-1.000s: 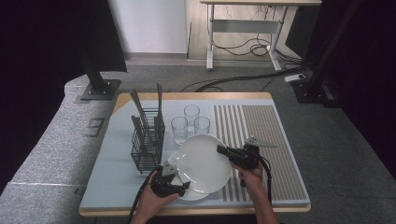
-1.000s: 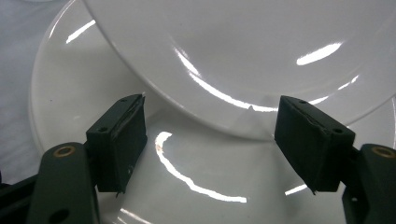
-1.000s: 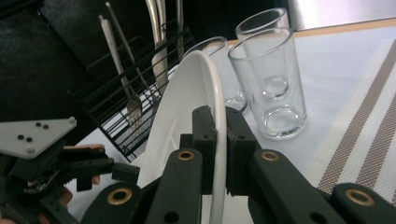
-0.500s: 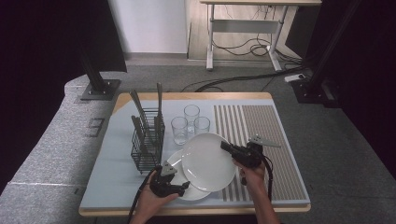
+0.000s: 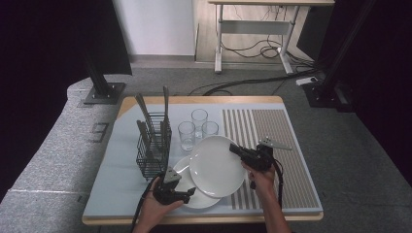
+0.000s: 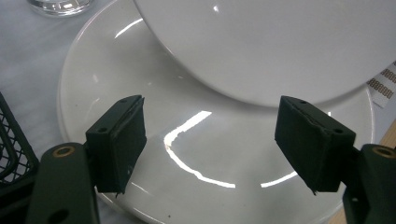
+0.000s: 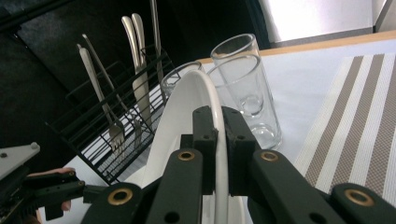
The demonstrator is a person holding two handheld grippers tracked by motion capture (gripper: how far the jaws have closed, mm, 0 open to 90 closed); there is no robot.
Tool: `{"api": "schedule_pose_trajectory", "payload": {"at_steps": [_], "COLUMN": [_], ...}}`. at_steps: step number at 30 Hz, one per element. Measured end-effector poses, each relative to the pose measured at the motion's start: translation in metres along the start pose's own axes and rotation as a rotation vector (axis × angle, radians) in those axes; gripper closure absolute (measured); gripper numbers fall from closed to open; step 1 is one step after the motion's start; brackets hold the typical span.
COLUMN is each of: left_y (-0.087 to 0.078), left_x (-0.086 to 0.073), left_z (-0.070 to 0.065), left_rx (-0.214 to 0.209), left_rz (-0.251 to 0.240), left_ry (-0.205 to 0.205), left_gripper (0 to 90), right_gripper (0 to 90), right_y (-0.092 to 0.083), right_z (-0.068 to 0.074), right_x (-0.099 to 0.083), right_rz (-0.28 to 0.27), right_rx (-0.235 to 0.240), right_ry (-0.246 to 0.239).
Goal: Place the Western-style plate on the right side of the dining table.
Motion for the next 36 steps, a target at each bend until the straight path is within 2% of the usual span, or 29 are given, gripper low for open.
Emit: {"api": "schedule_pose_trajectory", "payload": {"at_steps": [7,16,36], "left_y": [0.0,-0.001,-0.008], "left_x": [-0.001,-0.001,0.001], "left_z": [0.0,-0.002,-0.001], "left_rx": [0.003,-0.004,-0.011], "left_rz": [0.004,0.003,-0.01], "left_ry": [0.003,0.008,0.012], "left_gripper": [25.1,25.1,25.1], "right_gripper": [85.8,85.7,85.7], "right_y": [-0.003,-0.013,-0.02], "right_z": [-0.001,-0.009,-0.011], "right_x": [0.007,0.009,0.012], "right_rz": [-0.032,-0.056,-0.086], "right_rx": [0.027,0.006,0.003], "right_ry": [0.008,0.016,0.014]}}
Point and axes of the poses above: each handheld gripper's, and its own axes: y roughly forward along the jaws, x roughly out of its top, z roughly to its left, the point moved 6 cm from there along y, roughly forward along the jaws, and after that the axes turned 7 degrees about y, right-handed, at the moved point
